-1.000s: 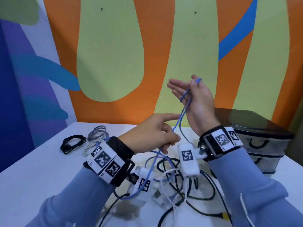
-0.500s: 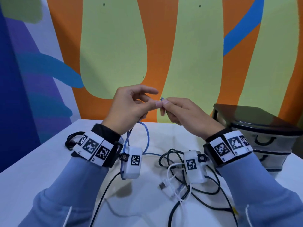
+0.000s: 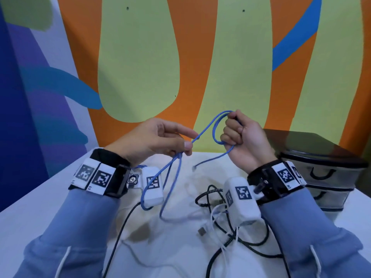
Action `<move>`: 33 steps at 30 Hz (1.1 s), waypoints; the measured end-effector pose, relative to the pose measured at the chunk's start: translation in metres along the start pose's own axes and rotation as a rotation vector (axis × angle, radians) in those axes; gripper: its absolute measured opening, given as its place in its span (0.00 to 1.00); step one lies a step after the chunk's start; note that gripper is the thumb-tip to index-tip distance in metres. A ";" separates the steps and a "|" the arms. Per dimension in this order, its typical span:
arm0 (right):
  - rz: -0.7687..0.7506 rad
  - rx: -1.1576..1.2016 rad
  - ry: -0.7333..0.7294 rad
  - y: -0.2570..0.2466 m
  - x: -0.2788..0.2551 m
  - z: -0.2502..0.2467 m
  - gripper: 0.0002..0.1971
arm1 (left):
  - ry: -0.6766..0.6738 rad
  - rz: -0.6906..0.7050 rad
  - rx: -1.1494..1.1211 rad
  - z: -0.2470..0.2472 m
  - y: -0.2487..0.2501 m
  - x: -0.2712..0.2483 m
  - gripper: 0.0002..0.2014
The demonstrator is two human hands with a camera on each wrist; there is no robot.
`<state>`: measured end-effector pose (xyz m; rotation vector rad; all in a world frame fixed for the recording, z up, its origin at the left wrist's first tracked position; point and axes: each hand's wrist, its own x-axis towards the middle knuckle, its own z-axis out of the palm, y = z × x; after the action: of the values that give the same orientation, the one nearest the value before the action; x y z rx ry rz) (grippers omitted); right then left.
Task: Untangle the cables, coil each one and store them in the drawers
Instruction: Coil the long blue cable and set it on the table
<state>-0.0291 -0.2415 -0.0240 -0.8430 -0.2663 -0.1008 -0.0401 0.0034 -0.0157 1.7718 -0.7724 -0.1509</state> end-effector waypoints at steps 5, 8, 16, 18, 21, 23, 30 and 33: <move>-0.072 0.191 -0.054 -0.003 0.001 0.001 0.15 | 0.114 -0.021 0.146 0.008 -0.010 0.012 0.09; -0.231 0.123 -0.096 -0.005 0.001 0.005 0.21 | 0.136 -0.044 0.195 0.009 -0.017 0.016 0.10; -0.368 -0.725 -0.103 0.023 -0.001 0.016 0.13 | -0.023 -0.044 0.125 0.021 -0.007 0.013 0.09; -0.305 -1.031 -0.153 0.023 -0.007 0.014 0.11 | 0.060 -0.049 0.056 0.018 -0.006 0.014 0.07; -0.236 -1.285 -0.221 0.020 -0.011 0.013 0.17 | 0.121 -0.084 -0.033 0.016 -0.004 0.011 0.04; -0.144 -1.301 -0.273 0.013 -0.012 0.014 0.20 | 0.173 -0.099 -0.150 0.012 -0.004 0.011 0.05; 0.171 -0.571 -0.307 -0.001 -0.014 0.007 0.19 | 0.205 -0.092 -0.513 0.004 -0.014 0.015 0.13; 0.242 -0.112 -0.261 -0.004 -0.013 0.003 0.17 | 0.092 -0.073 -0.502 0.005 -0.013 0.012 0.14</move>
<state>-0.0434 -0.2423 -0.0224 -0.9943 -0.4039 0.2238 -0.0274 -0.0062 -0.0261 1.3187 -0.5447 -0.2840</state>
